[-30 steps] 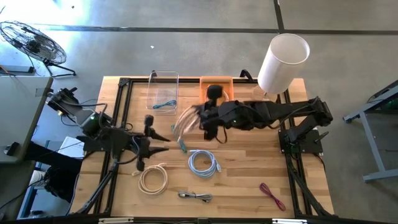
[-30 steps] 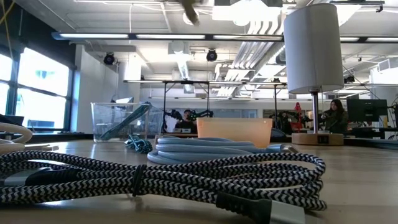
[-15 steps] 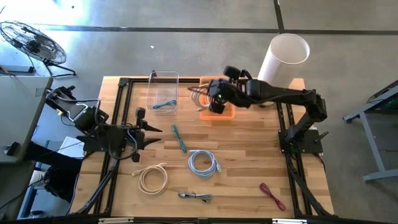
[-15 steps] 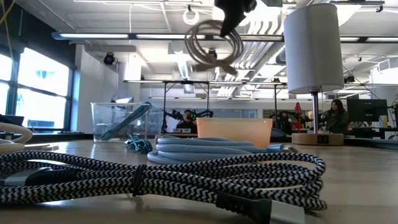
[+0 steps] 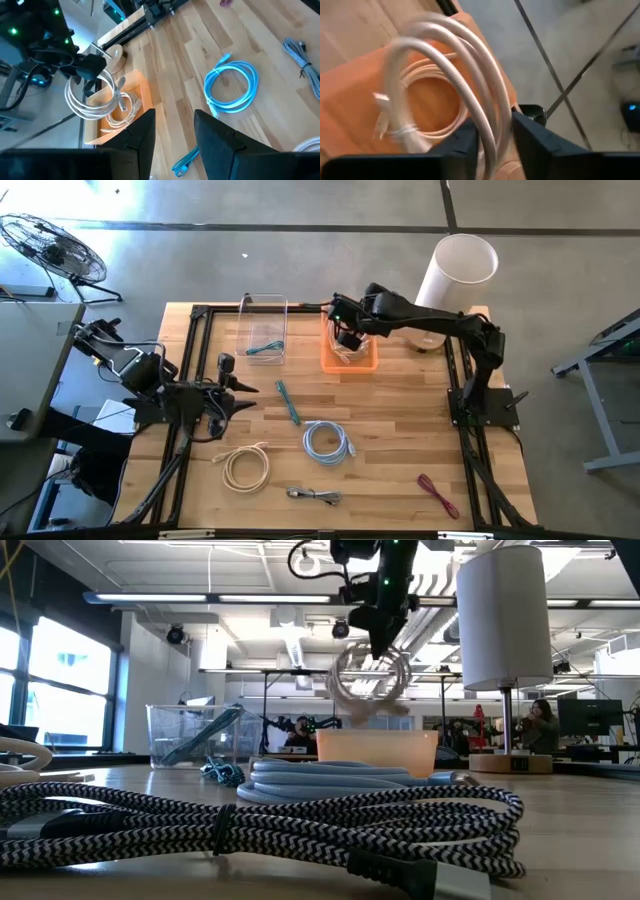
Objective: Pick & Place USB Port
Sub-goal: Put the top white HDMI cable into the orange bin, then put the black and blue charger cable into the transparent bin, then put the pink and black charger cable into the transparent bin
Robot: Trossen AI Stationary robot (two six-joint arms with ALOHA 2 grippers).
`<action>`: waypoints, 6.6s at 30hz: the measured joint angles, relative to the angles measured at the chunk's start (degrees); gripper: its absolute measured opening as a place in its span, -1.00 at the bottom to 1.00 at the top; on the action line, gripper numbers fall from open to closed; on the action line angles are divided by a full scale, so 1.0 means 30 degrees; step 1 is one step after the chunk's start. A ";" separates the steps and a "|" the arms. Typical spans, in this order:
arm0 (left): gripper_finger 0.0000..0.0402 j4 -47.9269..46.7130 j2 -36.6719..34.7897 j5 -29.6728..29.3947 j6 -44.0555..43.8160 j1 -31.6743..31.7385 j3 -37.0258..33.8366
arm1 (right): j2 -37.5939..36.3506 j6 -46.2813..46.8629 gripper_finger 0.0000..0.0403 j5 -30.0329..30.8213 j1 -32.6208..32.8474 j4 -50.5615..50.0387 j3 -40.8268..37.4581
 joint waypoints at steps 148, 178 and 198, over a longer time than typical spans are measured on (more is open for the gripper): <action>-0.81 1.0495 0.4862 1.5819 -0.4760 2.6267 -0.6666 | -0.4075 0.6913 0.47 -0.3519 1.1298 -0.8555 -0.0007; -0.12 0.9712 -0.4944 1.7431 0.1992 2.0179 -0.4809 | -0.6089 0.6191 0.47 -0.5339 1.1284 -0.8774 -0.0007; -0.12 0.4507 -0.6795 1.0905 0.0502 1.5461 -0.4954 | -0.8753 1.7853 0.47 -1.2829 1.7775 -0.8762 -0.2103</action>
